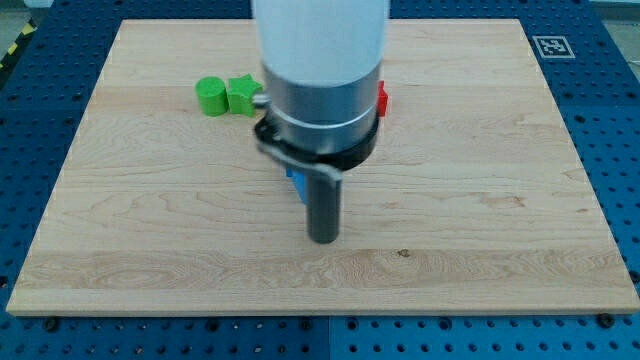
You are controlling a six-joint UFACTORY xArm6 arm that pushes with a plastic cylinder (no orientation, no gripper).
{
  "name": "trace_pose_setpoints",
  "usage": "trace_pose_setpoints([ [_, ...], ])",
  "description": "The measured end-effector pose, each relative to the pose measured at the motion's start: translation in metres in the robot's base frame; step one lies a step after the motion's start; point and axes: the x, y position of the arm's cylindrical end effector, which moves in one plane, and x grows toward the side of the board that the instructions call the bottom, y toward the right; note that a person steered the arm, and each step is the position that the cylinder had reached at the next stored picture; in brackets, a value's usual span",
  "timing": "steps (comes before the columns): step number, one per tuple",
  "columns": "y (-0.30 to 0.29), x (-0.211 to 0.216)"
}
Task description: Move your arm towards the blue cube
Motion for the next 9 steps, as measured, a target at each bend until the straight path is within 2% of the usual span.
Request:
trace_pose_setpoints([
  [1,0.038,-0.057],
  [2,0.048,-0.082],
  [4,0.153,-0.083],
  [5,0.153,-0.083],
  [7,0.062,-0.083],
  [9,0.019,-0.083],
])
